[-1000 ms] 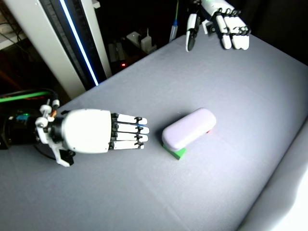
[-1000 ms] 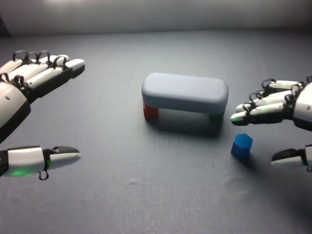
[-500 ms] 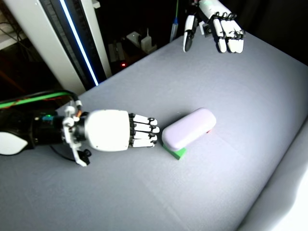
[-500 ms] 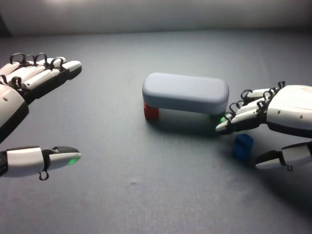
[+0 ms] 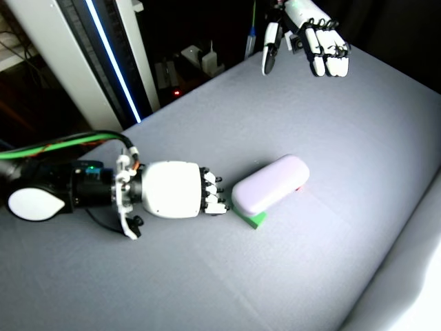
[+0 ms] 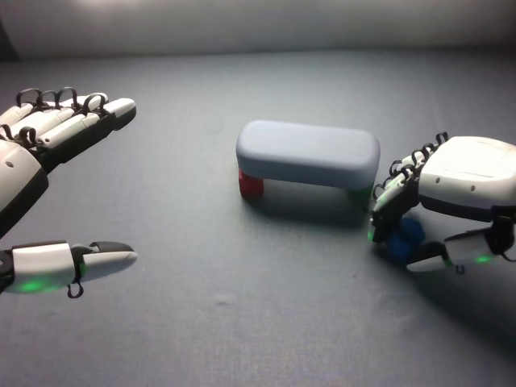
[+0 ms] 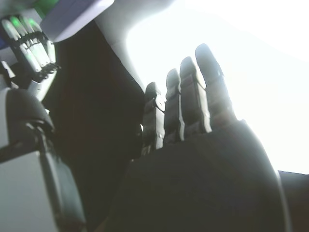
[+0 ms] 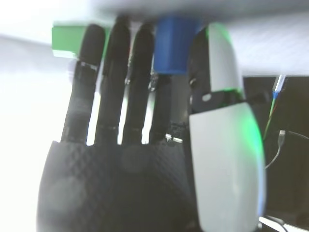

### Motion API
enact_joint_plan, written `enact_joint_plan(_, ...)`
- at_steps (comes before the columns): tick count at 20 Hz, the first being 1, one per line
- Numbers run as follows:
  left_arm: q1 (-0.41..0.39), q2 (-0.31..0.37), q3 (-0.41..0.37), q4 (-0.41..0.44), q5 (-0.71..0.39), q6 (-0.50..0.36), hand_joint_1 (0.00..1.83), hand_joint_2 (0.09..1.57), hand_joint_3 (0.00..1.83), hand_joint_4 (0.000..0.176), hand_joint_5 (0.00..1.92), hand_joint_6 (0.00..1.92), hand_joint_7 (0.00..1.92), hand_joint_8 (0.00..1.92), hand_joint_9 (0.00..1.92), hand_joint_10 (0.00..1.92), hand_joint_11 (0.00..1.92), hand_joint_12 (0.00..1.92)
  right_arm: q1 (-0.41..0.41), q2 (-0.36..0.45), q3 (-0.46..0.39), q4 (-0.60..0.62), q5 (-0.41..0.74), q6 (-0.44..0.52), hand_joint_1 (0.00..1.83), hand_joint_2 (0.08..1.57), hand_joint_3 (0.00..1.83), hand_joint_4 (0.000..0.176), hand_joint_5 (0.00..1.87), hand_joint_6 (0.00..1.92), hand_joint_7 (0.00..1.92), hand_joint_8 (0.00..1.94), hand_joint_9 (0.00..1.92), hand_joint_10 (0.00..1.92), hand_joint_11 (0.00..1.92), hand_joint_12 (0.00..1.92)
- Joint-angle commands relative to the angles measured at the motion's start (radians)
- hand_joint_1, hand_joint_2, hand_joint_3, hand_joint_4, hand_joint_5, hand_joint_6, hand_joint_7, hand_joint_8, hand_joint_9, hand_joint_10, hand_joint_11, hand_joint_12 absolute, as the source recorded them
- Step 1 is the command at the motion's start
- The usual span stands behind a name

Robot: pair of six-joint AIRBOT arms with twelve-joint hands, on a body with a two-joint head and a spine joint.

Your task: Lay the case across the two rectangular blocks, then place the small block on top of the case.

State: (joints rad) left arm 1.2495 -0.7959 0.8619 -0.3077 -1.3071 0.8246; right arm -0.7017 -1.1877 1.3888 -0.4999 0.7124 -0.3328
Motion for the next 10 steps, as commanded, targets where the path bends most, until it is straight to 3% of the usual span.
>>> enact_joint_plan(1, -0.01, -0.006, 0.006, 0.004, -0.119, -0.005, 0.82, 0.9, 0.0, 0.085, 0.18, 0.01, 0.15, 0.0, 0.16, 0.0, 0.0, 0.56, 0.007, -0.002, 0.006, 0.018, 0.065, 0.007, 1.24, 1.09, 0.0, 0.0, 1.04, 0.82, 1.06, 0.94, 1.09, 0.57, 0.73, 1.2)
enact_joint_plan(3, -0.01, -0.007, 0.006, 0.002, -0.118, -0.006, 0.82, 0.9, 0.0, 0.073, 0.19, 0.0, 0.15, 0.0, 0.16, 0.0, 0.0, 0.58, 0.01, -0.006, 0.007, 0.018, 0.064, 0.007, 1.26, 1.06, 0.0, 0.0, 1.06, 0.79, 1.18, 0.75, 1.18, 0.61, 0.86, 1.2)
enact_joint_plan(4, -0.01, -0.007, 0.006, 0.002, -0.118, -0.007, 0.85, 0.9, 0.0, 0.057, 0.2, 0.0, 0.15, 0.0, 0.15, 0.0, 0.0, 0.54, 0.011, -0.006, 0.008, 0.018, 0.064, 0.008, 1.27, 1.07, 0.0, 0.0, 1.05, 0.73, 1.13, 0.9, 1.17, 0.72, 0.95, 1.27)
enact_joint_plan(5, -0.01, -0.007, 0.005, 0.001, -0.118, -0.008, 0.86, 0.9, 0.0, 0.053, 0.2, 0.0, 0.15, 0.0, 0.15, 0.0, 0.0, 0.52, 0.012, -0.006, 0.009, 0.018, 0.064, 0.01, 1.27, 1.08, 0.0, 0.0, 1.04, 0.71, 1.09, 1.02, 1.11, 0.88, 0.95, 1.37)
enact_joint_plan(6, -0.01, -0.008, 0.005, 0.001, -0.118, -0.008, 0.86, 0.9, 0.0, 0.053, 0.2, 0.0, 0.15, 0.0, 0.15, 0.0, 0.0, 0.52, 0.014, -0.005, 0.01, 0.018, 0.064, 0.013, 1.27, 1.08, 0.0, 0.0, 1.04, 0.71, 1.09, 1.02, 1.11, 0.88, 0.95, 1.37)
enact_joint_plan(7, -0.01, -0.008, 0.005, 0.001, -0.118, -0.008, 0.85, 0.89, 0.0, 0.061, 0.2, 0.0, 0.16, 0.0, 0.17, 0.0, 0.0, 0.59, 0.016, -0.005, 0.009, 0.018, 0.065, 0.015, 1.27, 1.1, 0.0, 0.0, 1.05, 0.62, 1.02, 1.19, 1.0, 1.2, 0.9, 1.62)
enact_joint_plan(9, -0.01, -0.008, 0.005, 0.0, -0.118, -0.008, 0.84, 0.89, 0.0, 0.067, 0.2, 0.0, 0.16, 0.0, 0.17, 0.0, 0.0, 0.59, 0.019, -0.005, 0.007, 0.018, 0.074, 0.019, 1.27, 1.12, 0.0, 0.0, 1.04, 0.61, 0.98, 1.26, 0.94, 1.24, 0.81, 1.66)
enact_joint_plan(10, -0.009, -0.008, 0.005, 0.0, -0.118, -0.009, 0.83, 0.89, 0.0, 0.069, 0.21, 0.0, 0.17, 0.0, 0.18, 0.01, 0.0, 0.62, 0.024, 0.002, 0.004, 0.019, 0.09, 0.025, 1.27, 1.09, 0.0, 0.0, 1.05, 0.65, 1.03, 1.13, 0.91, 1.02, 0.68, 1.52)
